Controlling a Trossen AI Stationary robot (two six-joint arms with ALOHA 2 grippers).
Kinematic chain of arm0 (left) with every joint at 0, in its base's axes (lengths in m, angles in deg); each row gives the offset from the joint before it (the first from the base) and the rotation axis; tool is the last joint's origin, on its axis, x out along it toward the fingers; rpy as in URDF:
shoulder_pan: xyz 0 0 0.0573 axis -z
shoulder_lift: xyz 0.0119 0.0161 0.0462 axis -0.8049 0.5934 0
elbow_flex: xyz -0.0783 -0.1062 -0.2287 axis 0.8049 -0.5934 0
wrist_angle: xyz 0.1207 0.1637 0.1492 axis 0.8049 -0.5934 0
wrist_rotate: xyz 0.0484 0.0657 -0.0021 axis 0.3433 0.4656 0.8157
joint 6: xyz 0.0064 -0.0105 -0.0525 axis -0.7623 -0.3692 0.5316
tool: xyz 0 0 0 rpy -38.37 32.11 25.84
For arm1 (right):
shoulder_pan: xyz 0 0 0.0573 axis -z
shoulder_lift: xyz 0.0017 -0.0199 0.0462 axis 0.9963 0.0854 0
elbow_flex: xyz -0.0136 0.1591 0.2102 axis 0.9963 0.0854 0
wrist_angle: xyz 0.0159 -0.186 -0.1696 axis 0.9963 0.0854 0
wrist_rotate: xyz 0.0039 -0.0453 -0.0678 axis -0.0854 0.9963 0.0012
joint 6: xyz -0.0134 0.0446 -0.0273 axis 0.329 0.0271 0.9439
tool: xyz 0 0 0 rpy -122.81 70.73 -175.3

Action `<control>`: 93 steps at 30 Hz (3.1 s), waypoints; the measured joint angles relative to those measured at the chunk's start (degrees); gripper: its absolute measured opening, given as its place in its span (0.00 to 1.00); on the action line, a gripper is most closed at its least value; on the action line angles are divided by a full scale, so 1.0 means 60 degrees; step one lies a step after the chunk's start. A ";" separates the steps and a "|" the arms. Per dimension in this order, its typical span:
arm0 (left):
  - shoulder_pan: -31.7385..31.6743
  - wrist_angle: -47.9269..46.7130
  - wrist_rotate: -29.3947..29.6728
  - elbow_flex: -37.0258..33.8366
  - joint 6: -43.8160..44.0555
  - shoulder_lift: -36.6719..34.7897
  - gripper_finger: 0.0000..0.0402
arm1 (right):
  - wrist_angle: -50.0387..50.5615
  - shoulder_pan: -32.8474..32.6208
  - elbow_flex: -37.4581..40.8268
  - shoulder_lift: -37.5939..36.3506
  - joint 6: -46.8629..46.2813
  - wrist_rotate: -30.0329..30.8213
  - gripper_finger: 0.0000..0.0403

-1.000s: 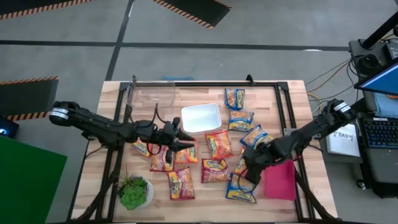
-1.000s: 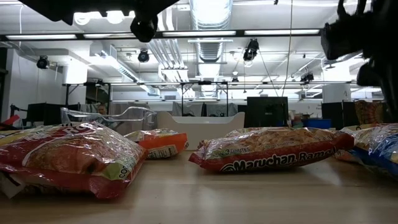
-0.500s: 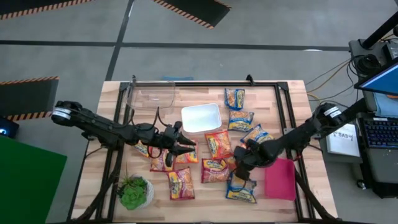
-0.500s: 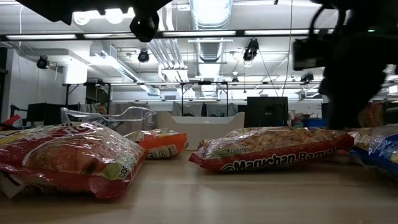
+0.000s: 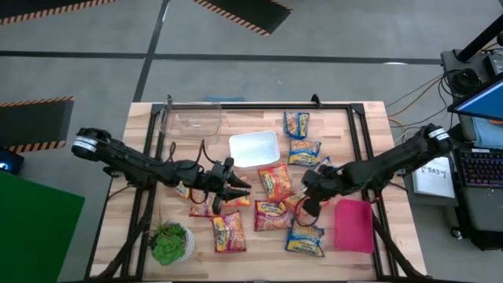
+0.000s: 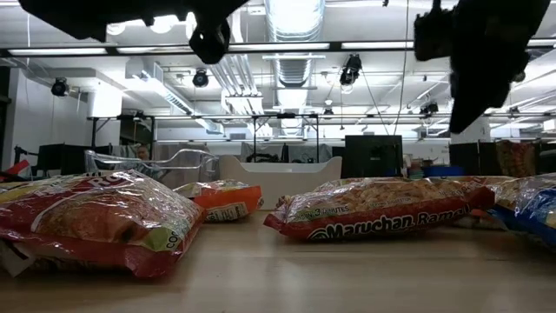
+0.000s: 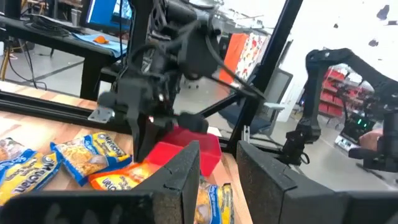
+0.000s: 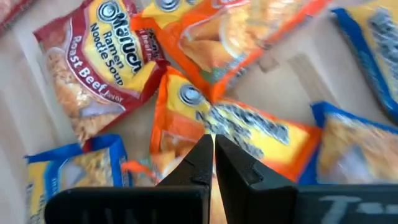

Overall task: Sort Maruchan noodles
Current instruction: Put the orange noodle pack into the transparent bin

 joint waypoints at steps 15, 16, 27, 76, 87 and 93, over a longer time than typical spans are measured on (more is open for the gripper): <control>0.0045 -0.1796 0.0438 0.3633 -0.1217 0.3424 0.23 | 0.1293 -0.0009 0.0590 -0.2307 -0.1732 -0.0786 0.04; 0.0048 -0.1858 0.0455 0.3846 -0.1319 0.3630 0.23 | 0.1306 -0.0009 0.0657 -0.2396 -0.1845 -0.0902 0.05; 0.0050 -0.2042 0.0505 0.4777 -0.1437 0.5343 0.19 | 0.1217 -0.0009 0.1864 -0.2588 -0.2997 -0.1159 0.34; 0.0291 -0.6138 0.0981 0.5621 -0.2589 0.2626 0.19 | -0.3155 0.0181 0.2608 0.0697 -0.1942 -0.0837 0.31; 0.0684 -0.7292 0.1417 0.5621 -0.3317 0.1432 0.19 | -0.2993 0.0181 0.2623 0.0067 -0.1672 -0.0947 0.14; 0.0758 -0.7707 0.1437 0.5390 -0.3406 0.0803 0.19 | -0.3003 0.0181 0.2623 -0.0752 -0.1511 -0.0978 0.14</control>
